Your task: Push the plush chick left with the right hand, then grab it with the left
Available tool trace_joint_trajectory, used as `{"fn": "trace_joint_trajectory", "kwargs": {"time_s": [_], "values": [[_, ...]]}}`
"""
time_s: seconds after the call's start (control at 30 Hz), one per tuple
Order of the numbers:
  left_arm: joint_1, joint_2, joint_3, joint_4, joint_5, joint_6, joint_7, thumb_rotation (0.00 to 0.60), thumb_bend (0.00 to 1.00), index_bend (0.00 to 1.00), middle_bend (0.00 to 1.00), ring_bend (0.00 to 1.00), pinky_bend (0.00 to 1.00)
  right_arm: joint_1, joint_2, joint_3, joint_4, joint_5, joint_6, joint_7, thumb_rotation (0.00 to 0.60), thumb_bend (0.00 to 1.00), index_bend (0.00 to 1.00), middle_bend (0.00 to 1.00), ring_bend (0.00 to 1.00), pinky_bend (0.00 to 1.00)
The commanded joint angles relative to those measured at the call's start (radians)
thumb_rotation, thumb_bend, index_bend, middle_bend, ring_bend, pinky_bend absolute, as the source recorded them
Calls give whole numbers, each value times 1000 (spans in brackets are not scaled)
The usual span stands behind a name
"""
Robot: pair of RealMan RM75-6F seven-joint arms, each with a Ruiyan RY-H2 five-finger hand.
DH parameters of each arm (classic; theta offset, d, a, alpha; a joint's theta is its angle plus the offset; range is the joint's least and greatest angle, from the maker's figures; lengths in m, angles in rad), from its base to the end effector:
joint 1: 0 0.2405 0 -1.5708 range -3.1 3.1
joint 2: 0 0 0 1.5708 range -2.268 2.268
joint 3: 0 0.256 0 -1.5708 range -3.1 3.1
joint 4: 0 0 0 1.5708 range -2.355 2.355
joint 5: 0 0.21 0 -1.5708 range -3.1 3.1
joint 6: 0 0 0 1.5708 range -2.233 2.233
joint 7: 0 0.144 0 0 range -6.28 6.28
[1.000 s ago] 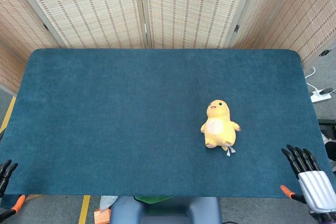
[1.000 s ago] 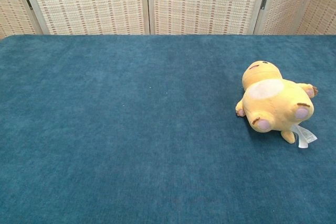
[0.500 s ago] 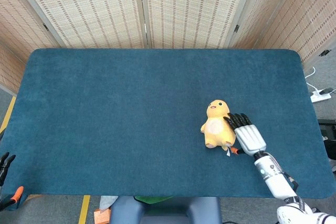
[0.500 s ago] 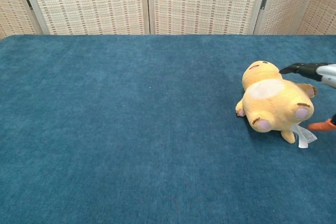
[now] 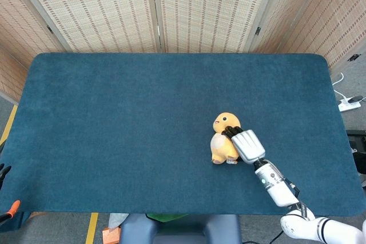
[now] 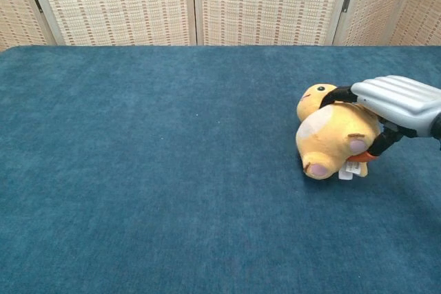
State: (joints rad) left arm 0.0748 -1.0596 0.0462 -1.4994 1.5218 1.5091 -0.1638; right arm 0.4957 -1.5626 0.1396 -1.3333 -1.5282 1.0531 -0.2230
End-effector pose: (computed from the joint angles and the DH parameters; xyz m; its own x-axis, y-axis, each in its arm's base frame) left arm -0.3617 0.1066 0.1813 0.3931 0.1284 0.9105 0.9034 0.1304 -0.4084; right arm -0.2129 -0.2989 -0.0089 0.5329 -0.1424 0.8341 -0.7898 -0.4374 0.4299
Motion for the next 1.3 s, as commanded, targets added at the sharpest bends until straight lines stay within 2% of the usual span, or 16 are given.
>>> {"fn": "trace_joint_trajectory", "kwargs": {"time_s": [0.03, 0.2, 0.33, 0.43, 0.47, 0.53, 0.6, 0.63, 0.67, 0.7, 0.73, 0.77, 0.93, 1.1, 1.2, 1.3], "values": [[-4, 0, 1, 5, -2, -9, 0, 600, 336, 0, 2, 5, 176, 45, -58, -51, 31, -180, 133, 135, 600, 611, 665, 758, 747, 976], [-15, -3, -2, 10, -10, -29, -16, 600, 337, 0, 2, 5, 174, 126, -130, -54, 8, -253, 120, 135, 600, 609, 665, 752, 743, 976], [-14, 0, -2, 15, -21, -35, -29, 600, 337, 0, 2, 5, 174, 188, -218, -27, 29, -228, 40, 62, 600, 593, 665, 730, 725, 965], [-10, 2, 2, 21, -23, -35, -42, 600, 335, 0, 2, 5, 174, 218, -285, -8, 68, -183, -22, -18, 600, 532, 656, 680, 705, 929], [-8, 3, 3, 24, -22, -34, -46, 600, 336, 0, 2, 5, 175, 222, -301, -5, 74, -154, -53, -56, 600, 501, 623, 637, 674, 895], [-6, 4, 5, 30, -18, -31, -53, 600, 336, 0, 2, 5, 175, 228, -311, -3, 65, -120, -88, -77, 600, 432, 466, 512, 551, 750], [-4, 1, 8, 38, -13, -27, -63, 600, 337, 0, 2, 6, 175, 231, -303, -4, 41, -75, -134, -81, 600, 298, 149, 274, 311, 497], [-4, -1, 8, 43, -11, -26, -66, 600, 337, 0, 2, 8, 175, 235, -293, -6, 25, -62, -150, -75, 600, 239, 76, 186, 218, 413], [-4, -4, 7, 49, -8, -22, -64, 600, 339, 0, 2, 9, 175, 236, -281, -6, 2, -49, -160, -56, 600, 135, 4, 63, 83, 258], [-4, -7, 7, 54, -7, -19, -61, 600, 341, 0, 2, 12, 175, 235, -272, -7, -14, -50, -152, -31, 600, 65, 0, 9, 16, 135], [-3, -10, 7, 57, -6, -18, -59, 600, 343, 0, 2, 13, 175, 232, -262, -9, -25, -58, -135, -7, 600, 24, 0, 0, 0, 47], [-3, -12, 10, 59, -1, -16, -63, 600, 344, 0, 2, 13, 174, 224, -248, -12, -37, -70, -105, 15, 600, 8, 0, 0, 0, 13], [-5, -5, 26, 59, 41, -5, -89, 600, 342, 0, 2, 12, 176, 178, -127, -61, -167, -114, -16, 104, 600, 0, 0, 0, 0, 0], [-33, 20, 70, 63, 202, 52, -233, 600, 326, 0, 2, 35, 210, 89, 90, -176, -331, -206, 122, 228, 600, 0, 0, 0, 0, 0], [-57, 22, 79, 43, 291, 92, -235, 600, 298, 0, 2, 36, 218, 10, 217, -270, -359, -274, 248, 317, 600, 0, 0, 0, 0, 0], [-96, 16, 86, -22, 387, 90, -151, 600, 271, 0, 2, 34, 213, -94, 309, -344, -311, -325, 413, 385, 600, 0, 0, 0, 0, 0]]}}
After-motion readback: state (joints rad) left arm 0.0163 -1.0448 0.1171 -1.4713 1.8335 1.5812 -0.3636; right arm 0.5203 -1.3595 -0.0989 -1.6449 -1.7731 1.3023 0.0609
